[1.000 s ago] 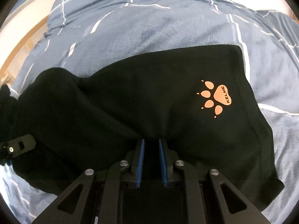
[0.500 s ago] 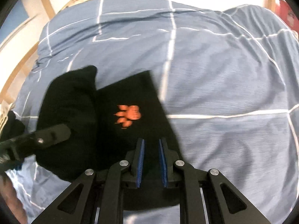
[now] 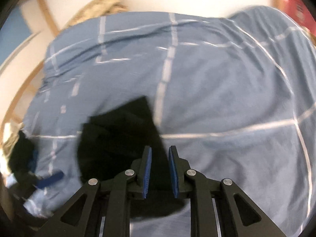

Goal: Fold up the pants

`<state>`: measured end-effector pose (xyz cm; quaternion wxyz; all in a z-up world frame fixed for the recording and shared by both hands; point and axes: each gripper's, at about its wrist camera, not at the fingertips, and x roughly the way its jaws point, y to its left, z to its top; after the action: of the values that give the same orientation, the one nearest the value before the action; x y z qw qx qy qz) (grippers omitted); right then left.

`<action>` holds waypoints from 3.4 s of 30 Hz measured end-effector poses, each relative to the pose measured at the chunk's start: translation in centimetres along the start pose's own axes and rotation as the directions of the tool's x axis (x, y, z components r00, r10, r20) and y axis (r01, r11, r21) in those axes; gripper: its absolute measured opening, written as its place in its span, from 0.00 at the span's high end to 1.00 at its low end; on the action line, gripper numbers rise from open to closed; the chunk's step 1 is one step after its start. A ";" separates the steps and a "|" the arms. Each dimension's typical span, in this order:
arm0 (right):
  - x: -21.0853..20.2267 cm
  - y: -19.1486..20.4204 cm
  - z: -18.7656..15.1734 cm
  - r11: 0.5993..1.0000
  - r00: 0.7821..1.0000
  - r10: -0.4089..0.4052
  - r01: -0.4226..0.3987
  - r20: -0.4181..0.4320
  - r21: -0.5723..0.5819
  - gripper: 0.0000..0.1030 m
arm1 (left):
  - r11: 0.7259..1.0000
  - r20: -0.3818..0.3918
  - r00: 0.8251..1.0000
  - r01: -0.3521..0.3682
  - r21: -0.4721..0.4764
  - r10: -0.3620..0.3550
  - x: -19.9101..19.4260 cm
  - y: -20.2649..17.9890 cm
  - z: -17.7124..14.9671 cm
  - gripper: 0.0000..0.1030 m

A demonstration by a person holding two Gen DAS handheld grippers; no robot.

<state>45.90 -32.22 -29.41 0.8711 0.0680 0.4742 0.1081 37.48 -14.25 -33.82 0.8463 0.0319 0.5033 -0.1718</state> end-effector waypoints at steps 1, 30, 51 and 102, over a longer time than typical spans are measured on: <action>0.1 0.8 0.4 0.999 1.000 0.030 -0.031 -0.006 -0.027 0.81 | 1.000 -0.012 1.000 -0.012 -0.003 0.012 0.4 0.0 -0.7 0.42; 9.2 4.4 1.5 0.987 0.963 0.133 -0.150 -0.234 -0.058 0.68 | 0.994 -0.069 0.996 -0.067 -0.081 0.062 6.1 1.9 -2.0 0.41; 7.2 -3.1 1.4 0.988 0.995 0.023 -0.008 -0.097 0.154 0.48 | 0.994 -0.098 0.992 -0.088 -0.066 0.082 7.9 -1.0 -1.2 0.40; 3.0 -2.0 -8.5 0.843 0.989 -0.132 0.074 0.072 0.533 0.24 | 0.998 0.005 0.999 -0.047 0.040 0.047 3.8 8.0 8.0 0.24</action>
<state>40.58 -33.30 -36.86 0.8472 0.2849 0.4418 -0.0773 48.46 -9.59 -34.11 0.8503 0.0604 0.4972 -0.1618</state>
